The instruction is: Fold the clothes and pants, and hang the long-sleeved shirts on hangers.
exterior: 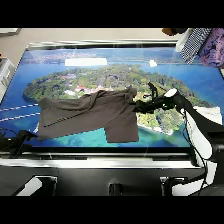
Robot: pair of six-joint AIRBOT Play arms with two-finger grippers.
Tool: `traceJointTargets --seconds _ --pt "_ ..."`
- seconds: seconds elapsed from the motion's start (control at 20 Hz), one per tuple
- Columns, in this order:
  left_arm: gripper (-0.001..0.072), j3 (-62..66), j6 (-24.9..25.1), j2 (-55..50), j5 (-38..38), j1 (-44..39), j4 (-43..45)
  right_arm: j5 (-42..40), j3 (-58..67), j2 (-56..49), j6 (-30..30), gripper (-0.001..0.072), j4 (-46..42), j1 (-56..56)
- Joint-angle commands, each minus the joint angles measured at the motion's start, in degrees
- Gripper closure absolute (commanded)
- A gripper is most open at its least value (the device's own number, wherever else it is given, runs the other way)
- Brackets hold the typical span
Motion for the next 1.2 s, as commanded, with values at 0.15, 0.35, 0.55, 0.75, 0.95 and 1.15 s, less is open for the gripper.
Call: traceJointTargets --seconds 0.15,0.35,0.55,0.75,0.95,1.15 --pt "0.0109 -1.38 5.53 -6.14 2.51 -1.77 -8.50 0.61 0.07 0.31 -0.22 0.0680 0.02 0.07" --pt "0.0110 -1.36 5.49 -6.91 6.01 -3.43 -8.48 0.39 0.07 1.20 -0.44 0.0680 -0.02 0.07" --pt "0.0110 -1.36 5.79 -7.10 7.04 -3.45 -8.02 -0.17 0.07 2.27 -0.44 0.0680 0.00 0.07" --pt "0.0364 -1.36 6.62 -8.44 6.84 -3.50 -8.04 -0.07 0.07 3.10 -0.42 0.0681 0.00 0.11" --pt "0.0689 -1.27 8.52 -8.72 6.27 -4.26 -8.09 0.87 0.07 4.44 -0.42 0.0681 0.02 0.11" --pt "0.0692 2.29 8.92 -8.55 4.92 -10.05 -10.19 0.39 0.07 8.57 -2.67 0.0683 0.17 0.11"
